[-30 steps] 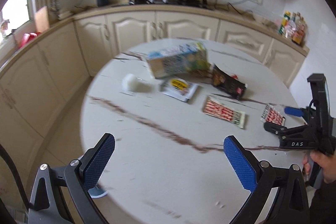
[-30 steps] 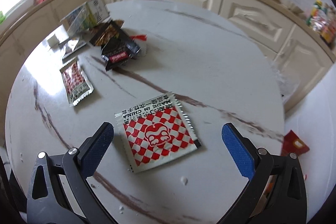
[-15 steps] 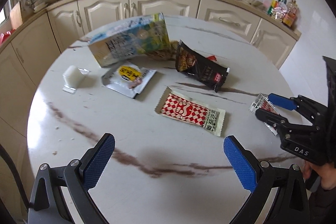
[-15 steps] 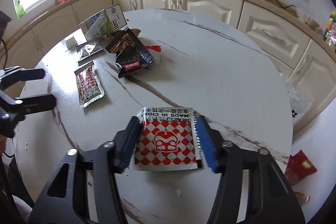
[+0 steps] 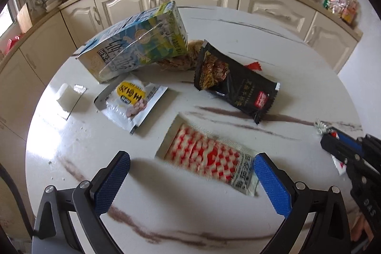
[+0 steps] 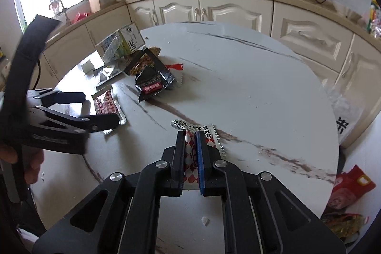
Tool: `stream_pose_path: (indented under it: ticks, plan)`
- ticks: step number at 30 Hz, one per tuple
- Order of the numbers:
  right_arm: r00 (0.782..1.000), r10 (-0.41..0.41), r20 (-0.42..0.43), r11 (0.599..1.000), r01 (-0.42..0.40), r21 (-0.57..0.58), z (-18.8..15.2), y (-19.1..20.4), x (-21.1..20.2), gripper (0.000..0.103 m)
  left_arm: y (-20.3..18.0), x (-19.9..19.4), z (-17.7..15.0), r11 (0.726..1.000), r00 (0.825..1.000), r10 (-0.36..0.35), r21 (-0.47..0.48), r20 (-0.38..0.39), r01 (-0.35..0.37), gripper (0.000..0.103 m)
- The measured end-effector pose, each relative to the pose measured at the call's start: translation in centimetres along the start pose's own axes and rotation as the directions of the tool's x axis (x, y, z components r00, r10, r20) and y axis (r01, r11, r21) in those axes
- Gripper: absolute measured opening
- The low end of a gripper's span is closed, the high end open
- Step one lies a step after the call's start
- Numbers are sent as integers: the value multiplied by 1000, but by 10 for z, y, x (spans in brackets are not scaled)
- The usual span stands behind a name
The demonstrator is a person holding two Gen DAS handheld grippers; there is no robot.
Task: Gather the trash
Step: 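Grasp the red checkered packet with the right gripper while the left grasps another red checkered packet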
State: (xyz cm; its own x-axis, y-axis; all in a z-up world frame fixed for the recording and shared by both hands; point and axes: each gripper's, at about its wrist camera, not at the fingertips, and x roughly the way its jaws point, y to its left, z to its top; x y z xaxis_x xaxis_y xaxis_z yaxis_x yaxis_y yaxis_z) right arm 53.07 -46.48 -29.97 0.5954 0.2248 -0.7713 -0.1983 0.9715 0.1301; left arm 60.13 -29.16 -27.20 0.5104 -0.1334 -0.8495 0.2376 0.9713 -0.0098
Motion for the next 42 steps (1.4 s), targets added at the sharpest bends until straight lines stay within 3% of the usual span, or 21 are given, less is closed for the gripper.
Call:
stream_pose_path:
  ticks: [4, 7, 11, 16, 18, 22, 23, 25, 26, 27, 32, 35, 38, 42]
  plan:
    - [1000, 16, -5, 1000, -16, 18, 1, -2, 1, 10, -4, 5, 1, 1000, 1000, 4, 1, 10, -4, 102]
    - [1000, 19, -4, 1000, -18, 22, -1, 0, 0, 10, -5, -2, -9, 999, 999, -20, 33, 30, 19, 94]
    - [1000, 18, 0, 999, -18, 29, -2, 2, 0, 10, 8, -13, -20, 997, 997, -57, 64, 52, 54, 60]
    - [999, 38, -1, 999, -38, 31, -3, 17, 0, 10, 24, -23, -29, 991, 993, -101, 93, 65, 95, 47]
    - [999, 41, 0, 999, -41, 25, -2, 25, 0, 10, 35, -28, -35, 990, 989, -126, 71, 76, 121, 31]
    - [999, 48, 4, 999, -48, 24, -1, 37, -3, 9, 56, -37, -40, 979, 982, -180, 106, 51, 173, 33]
    - [999, 46, 11, 999, -47, 22, -1, 40, -5, 9, 57, -41, -43, 978, 981, -174, 134, 82, 162, 34]
    - [998, 55, 5, 998, -55, 17, -1, 46, -5, 9, 56, -50, -48, 969, 980, -162, 205, 118, 135, 50]
    - [998, 55, 6, 998, -55, 16, -1, 49, -6, 9, 52, -52, -51, 956, 978, -169, 260, 124, 133, 67]
    - [999, 53, 5, 998, -53, 17, -1, 51, -6, 9, 46, -56, -55, 938, 973, -187, 318, 134, 136, 73]
    - [999, 49, 6, 998, -49, 29, 0, 54, -9, 9, 21, -45, -62, 896, 981, -141, 439, 134, 69, 71]
    - [999, 42, 4, 999, -42, 31, 0, 56, -10, 9, 12, -38, -65, 875, 979, -165, 477, 122, 88, 66]
    - [1000, 29, 1, 999, -29, 42, -2, 60, -12, 9, 8, -34, -64, 872, 973, -212, 466, 86, 149, 35]
    - [1000, 7, -2, 999, -7, 52, -4, 72, -11, 9, 13, -32, -60, 888, 974, -209, 434, 85, 153, 22]
